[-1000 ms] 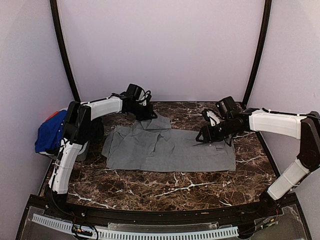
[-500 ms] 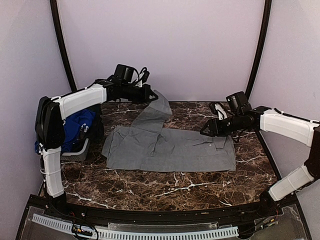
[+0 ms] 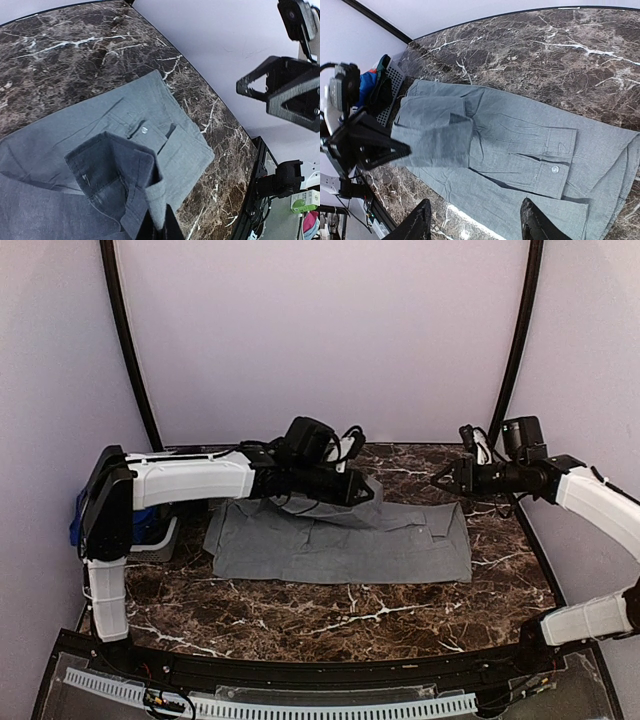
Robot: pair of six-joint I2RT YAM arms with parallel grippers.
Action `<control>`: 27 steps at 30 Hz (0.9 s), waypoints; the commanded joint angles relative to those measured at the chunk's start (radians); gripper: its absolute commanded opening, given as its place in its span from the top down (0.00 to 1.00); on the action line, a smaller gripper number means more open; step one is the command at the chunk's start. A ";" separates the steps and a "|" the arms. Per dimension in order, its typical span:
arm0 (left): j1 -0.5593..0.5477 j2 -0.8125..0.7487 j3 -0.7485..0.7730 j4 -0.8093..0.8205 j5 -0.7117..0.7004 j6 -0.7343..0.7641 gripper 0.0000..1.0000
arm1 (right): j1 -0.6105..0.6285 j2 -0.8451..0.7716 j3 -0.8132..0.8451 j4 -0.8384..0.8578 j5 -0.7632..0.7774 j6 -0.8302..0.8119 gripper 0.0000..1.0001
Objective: Fold and stack the mixed laundry pile
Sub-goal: Fold the 1/3-folded shirt at the center of the board.
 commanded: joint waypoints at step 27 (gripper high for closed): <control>-0.136 0.127 0.091 0.099 0.204 0.248 0.55 | -0.050 0.118 -0.085 0.039 -0.090 -0.015 0.44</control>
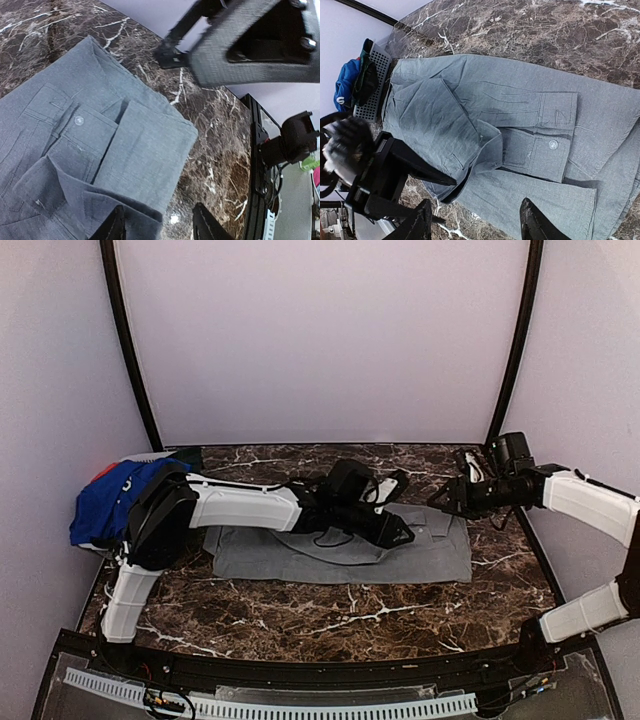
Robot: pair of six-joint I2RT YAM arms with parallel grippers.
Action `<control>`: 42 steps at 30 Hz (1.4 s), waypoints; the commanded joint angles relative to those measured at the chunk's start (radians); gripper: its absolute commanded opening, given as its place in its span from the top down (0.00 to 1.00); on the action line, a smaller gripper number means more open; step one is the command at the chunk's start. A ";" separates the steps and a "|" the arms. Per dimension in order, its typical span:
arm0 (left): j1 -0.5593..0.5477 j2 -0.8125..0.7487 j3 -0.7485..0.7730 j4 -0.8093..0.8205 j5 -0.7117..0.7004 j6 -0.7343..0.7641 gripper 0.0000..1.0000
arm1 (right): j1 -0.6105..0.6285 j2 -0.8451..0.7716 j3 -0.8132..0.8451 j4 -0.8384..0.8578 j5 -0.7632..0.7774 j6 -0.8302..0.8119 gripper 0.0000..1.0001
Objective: Fold and stack the mixed laundry pile
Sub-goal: Fold the 1/3-folded shirt at the center of the board.
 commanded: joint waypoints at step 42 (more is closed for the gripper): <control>-0.046 -0.180 -0.071 -0.122 0.047 0.154 0.32 | -0.001 0.043 -0.132 0.012 -0.079 0.065 0.51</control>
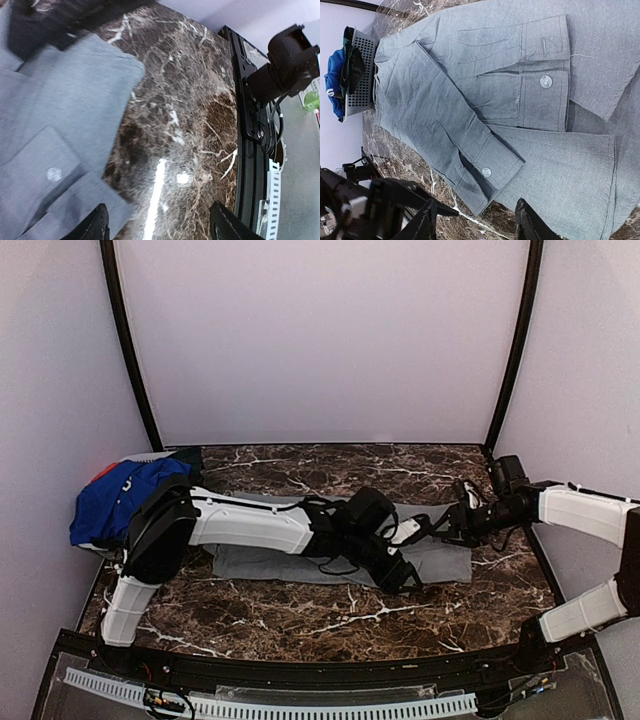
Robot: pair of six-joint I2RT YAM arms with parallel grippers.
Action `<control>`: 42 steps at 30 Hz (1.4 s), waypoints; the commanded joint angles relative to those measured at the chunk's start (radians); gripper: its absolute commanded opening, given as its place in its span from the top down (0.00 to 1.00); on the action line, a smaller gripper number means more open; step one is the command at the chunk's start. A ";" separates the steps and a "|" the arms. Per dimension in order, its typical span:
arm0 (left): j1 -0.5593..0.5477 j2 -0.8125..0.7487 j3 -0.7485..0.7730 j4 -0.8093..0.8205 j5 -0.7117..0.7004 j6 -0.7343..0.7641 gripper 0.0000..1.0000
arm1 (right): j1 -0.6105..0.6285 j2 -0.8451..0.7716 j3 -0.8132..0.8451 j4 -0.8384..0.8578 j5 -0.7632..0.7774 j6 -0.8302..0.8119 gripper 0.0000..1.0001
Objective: Fold and stack the mixed laundry pile
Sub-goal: Fold the 1/3-folded shirt at the center of the board.
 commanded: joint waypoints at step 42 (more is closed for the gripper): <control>0.347 -0.647 -0.537 0.080 -0.445 -0.194 0.32 | 0.125 0.268 0.241 -0.062 0.247 -0.084 1.00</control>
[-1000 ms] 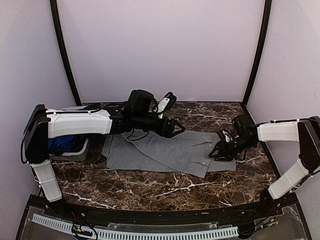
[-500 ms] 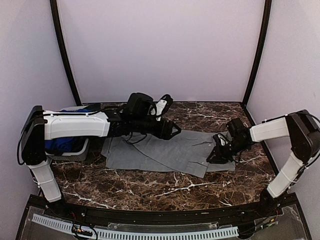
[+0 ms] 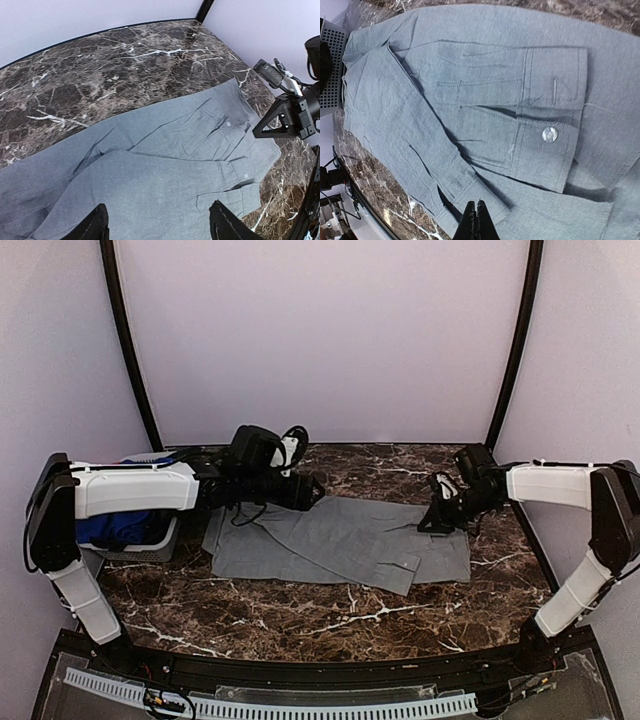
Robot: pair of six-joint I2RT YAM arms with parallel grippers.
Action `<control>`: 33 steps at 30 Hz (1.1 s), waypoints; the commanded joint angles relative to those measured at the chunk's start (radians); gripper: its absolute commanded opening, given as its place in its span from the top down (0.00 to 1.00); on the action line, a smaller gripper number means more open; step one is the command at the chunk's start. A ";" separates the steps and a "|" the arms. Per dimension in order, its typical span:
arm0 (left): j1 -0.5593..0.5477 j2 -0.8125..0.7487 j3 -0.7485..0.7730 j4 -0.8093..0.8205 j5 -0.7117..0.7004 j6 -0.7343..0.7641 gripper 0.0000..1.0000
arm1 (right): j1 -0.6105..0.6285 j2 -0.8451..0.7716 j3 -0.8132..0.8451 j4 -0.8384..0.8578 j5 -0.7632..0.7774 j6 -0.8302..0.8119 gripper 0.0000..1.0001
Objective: Fold and stack the mixed laundry pile
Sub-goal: Fold the 1/3-folded shirt at the center of the board.
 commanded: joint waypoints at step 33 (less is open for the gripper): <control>0.047 -0.052 -0.042 -0.018 -0.017 -0.050 0.32 | 0.010 0.091 -0.124 0.152 -0.138 0.076 0.78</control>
